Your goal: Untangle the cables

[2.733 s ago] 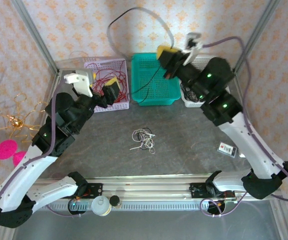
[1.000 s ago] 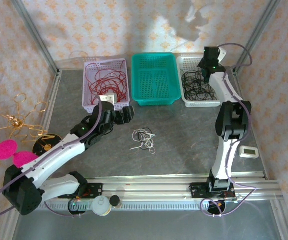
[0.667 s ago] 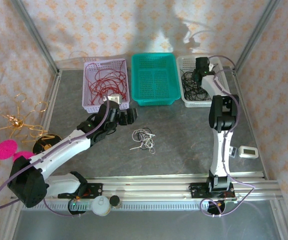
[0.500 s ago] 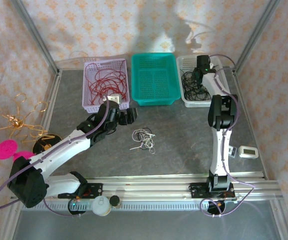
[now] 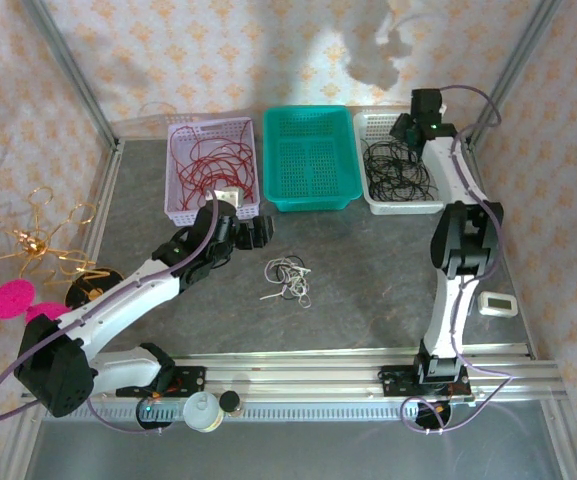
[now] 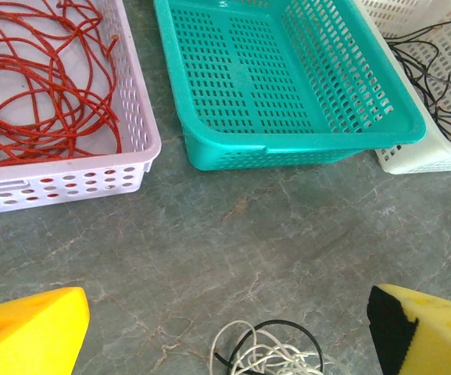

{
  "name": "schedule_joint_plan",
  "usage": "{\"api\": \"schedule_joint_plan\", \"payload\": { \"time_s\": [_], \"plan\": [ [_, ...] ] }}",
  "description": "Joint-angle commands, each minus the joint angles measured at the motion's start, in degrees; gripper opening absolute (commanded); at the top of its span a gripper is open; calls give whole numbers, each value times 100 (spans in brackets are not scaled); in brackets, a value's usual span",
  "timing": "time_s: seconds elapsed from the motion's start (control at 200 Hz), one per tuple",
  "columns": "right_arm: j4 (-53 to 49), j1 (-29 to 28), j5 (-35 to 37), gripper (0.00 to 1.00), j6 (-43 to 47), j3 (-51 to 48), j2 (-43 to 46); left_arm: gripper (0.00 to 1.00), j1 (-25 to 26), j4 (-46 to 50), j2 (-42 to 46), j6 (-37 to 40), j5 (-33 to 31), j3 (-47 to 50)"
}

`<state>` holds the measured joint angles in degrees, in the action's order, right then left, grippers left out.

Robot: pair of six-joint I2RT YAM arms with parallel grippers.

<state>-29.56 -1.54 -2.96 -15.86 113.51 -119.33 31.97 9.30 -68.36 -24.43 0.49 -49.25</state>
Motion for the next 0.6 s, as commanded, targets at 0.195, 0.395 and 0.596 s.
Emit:
{"api": "schedule_joint_plan", "payload": {
  "time_s": [0.195, 0.395, 0.596],
  "plan": [
    [-489, -129, 41, 60, 355, 86, 808, 94, -210, -64, 244, 368, 212, -90],
    [-302, -846, -634, 52, 667, -1252, 1834, 94, -512, -233, 228, 326, 925, 116],
    [819, -2026, -2333, 52, 863, -3899, 3043, 92, -805, 204, -146, 659, 1544, 126]
  ]
}}
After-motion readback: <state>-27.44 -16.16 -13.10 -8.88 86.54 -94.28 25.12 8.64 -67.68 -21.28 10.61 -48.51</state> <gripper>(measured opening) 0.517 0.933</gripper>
